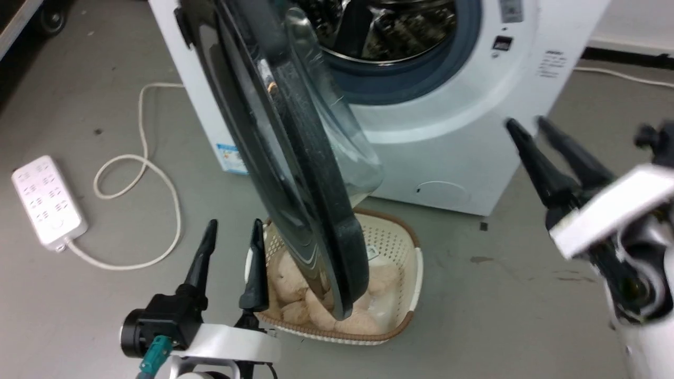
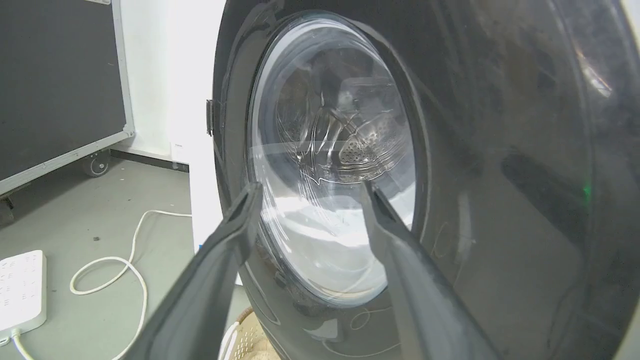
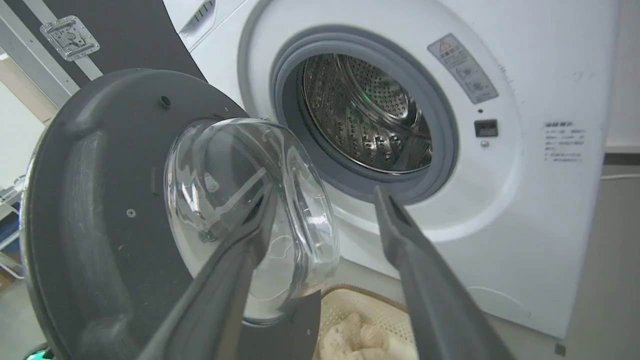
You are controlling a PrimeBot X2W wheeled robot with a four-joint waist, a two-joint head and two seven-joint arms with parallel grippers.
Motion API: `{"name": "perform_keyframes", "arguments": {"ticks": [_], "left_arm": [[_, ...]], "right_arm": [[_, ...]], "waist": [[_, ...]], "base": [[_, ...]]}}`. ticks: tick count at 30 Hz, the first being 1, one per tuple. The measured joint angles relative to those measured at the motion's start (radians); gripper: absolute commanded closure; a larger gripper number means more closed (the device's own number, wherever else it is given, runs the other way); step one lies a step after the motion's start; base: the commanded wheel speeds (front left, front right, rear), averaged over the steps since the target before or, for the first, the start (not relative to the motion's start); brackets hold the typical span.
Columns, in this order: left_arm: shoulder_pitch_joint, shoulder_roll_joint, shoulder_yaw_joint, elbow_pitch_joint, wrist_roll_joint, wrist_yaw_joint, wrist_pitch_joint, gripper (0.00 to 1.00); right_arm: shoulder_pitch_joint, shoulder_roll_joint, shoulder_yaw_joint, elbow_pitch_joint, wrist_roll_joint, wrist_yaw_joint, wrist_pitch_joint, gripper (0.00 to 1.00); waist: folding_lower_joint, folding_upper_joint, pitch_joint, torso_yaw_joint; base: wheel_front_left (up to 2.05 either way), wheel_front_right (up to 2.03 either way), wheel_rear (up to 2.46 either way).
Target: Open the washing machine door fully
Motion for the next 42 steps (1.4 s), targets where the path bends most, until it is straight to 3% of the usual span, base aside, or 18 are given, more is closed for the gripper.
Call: {"name": "perform_keyframes", "arguments": {"ticks": [3, 8, 10, 15, 25, 26, 27, 29, 30, 36, 42], "left_arm": [[0.0, 0.0, 0.024, 0.006, 0.002, -0.015, 0.0, 0.0], [0.012, 0.0, 0.061, 0.036, 0.018, -0.048, -0.001, 0.0], [0.025, 0.0, 0.069, 0.048, 0.017, -0.053, -0.001, 0.0], [0.051, 0.0, 0.089, 0.057, 0.017, -0.081, -0.001, 0.0], [0.078, 0.0, 0.102, 0.067, 0.037, -0.093, -0.001, 0.0], [0.079, 0.0, 0.102, 0.069, 0.036, -0.093, -0.001, 0.05], [0.079, 0.0, 0.102, 0.071, 0.036, -0.095, -0.001, 0.38], [0.079, 0.0, 0.099, 0.075, 0.036, -0.101, -0.001, 0.86], [0.079, 0.0, 0.098, 0.077, 0.037, -0.108, -0.001, 1.0], [0.077, 0.0, 0.113, 0.048, 0.03, -0.114, -0.001, 1.0], [0.027, 0.0, 0.156, -0.106, -0.038, -0.084, -0.001, 1.0]], "right_arm": [[0.066, -0.081, 0.045, -0.035, -0.181, 0.001, -0.174, 0.0], [0.179, -0.102, 0.008, -0.042, -0.461, 0.001, -0.388, 0.0], [0.244, -0.056, -0.047, -0.045, -0.551, 0.001, -0.433, 0.0], [0.38, 0.1, -0.131, -0.047, -0.647, 0.001, -0.489, 0.0], [0.466, 0.16, -0.142, -0.036, -0.7, 0.001, -0.509, 0.0], [0.467, 0.163, -0.141, -0.036, -0.701, 0.001, -0.509, 0.0], [0.468, 0.164, -0.142, -0.036, -0.701, 0.001, -0.51, 0.0], [0.468, 0.167, -0.143, -0.036, -0.702, 0.001, -0.512, 0.0], [0.468, 0.168, -0.143, -0.036, -0.701, 0.001, -0.512, 0.0], [0.468, 0.172, -0.142, -0.036, -0.701, 0.001, -0.512, 0.0], [0.468, 0.174, -0.143, -0.037, -0.701, 0.001, -0.512, 0.0]], "waist": [[0.0, 0.0, -0.016, -0.027], [0.0001, 0.0, -0.045, -0.071], [0.0, 0.0, -0.056, -0.086], [0.0, 0.0, -0.075, -0.118], [0.0, 0.0, -0.093, -0.128], [0.0001, 0.0, -0.094, -0.128], [0.0, 0.0, -0.094, -0.127], [0.0001, 0.0, -0.096, -0.125], [0.0001, 0.0, -0.097, -0.123], [0.0001, 0.0, -0.099, -0.115], [0.0002, 0.0, -0.092, -0.108]], "base": [[0.0, 0.0, 0.0], [0.0, 0.0, 0.0], [0.0, 0.0, 0.0], [0.0, 0.0, 0.0], [0.0, 0.0, 0.0], [0.0, 0.0, 0.0], [0.0, 0.0, 0.0], [0.0, 0.0, 0.0], [0.0, 0.0, 0.0], [0.0, 0.0, 0.0], [0.0, 0.0, 0.0]]}}
